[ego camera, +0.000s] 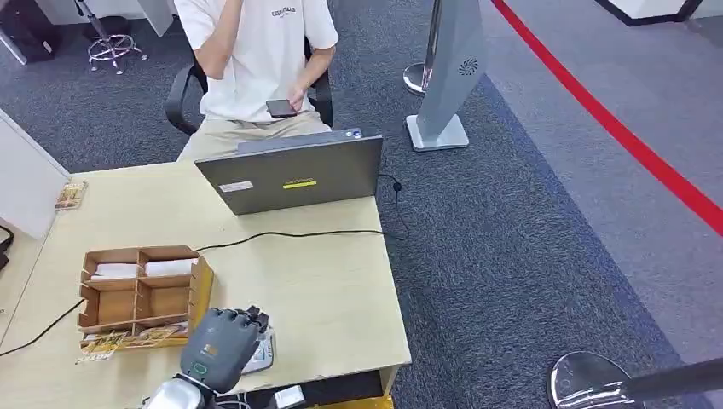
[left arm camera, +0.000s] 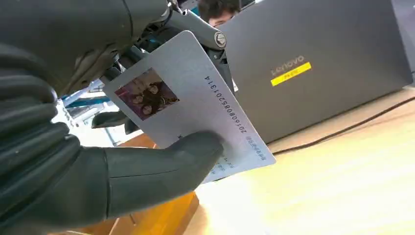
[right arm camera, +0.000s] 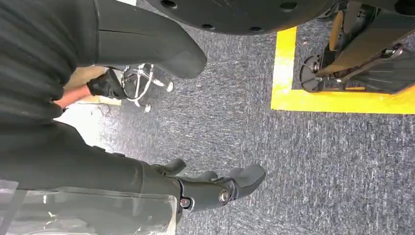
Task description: Pass the card to the sensor for recognition and then transmit it.
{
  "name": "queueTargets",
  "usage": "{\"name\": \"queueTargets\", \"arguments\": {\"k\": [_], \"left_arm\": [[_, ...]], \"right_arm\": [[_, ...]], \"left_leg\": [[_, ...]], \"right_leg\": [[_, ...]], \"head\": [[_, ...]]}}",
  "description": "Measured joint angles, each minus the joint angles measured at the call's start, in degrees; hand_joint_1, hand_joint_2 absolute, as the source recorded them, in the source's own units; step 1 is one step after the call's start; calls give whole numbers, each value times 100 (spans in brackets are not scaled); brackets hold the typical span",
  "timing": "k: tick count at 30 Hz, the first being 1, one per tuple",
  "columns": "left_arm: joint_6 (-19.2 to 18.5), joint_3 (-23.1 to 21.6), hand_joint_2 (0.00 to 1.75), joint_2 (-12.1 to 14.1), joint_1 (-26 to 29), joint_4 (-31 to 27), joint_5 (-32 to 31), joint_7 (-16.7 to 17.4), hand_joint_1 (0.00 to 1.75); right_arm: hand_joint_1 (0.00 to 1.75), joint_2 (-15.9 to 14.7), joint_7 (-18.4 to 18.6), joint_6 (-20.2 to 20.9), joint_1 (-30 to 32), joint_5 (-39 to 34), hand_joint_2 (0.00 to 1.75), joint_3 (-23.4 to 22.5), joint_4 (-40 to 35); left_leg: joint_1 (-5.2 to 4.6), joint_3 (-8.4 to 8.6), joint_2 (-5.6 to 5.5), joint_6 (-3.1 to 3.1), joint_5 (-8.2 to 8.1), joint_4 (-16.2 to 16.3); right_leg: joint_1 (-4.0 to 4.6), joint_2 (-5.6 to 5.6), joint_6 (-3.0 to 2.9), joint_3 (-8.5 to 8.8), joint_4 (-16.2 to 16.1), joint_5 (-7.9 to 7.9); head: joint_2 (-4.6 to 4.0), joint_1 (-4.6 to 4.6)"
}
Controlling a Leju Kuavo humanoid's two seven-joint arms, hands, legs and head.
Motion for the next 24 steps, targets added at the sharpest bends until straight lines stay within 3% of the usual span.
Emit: {"name": "queueTargets", "arguments": {"k": [24], "left_arm": [[-227,505,175,-33,376,562,28,315,175]], "right_arm": [[0,0,177,28,-1,188,175,22,0]], "left_leg": [[0,0,-1,0,0,0]], "right_leg": [[0,-2,0,1,0,0]], "head": [[0,0]]}}
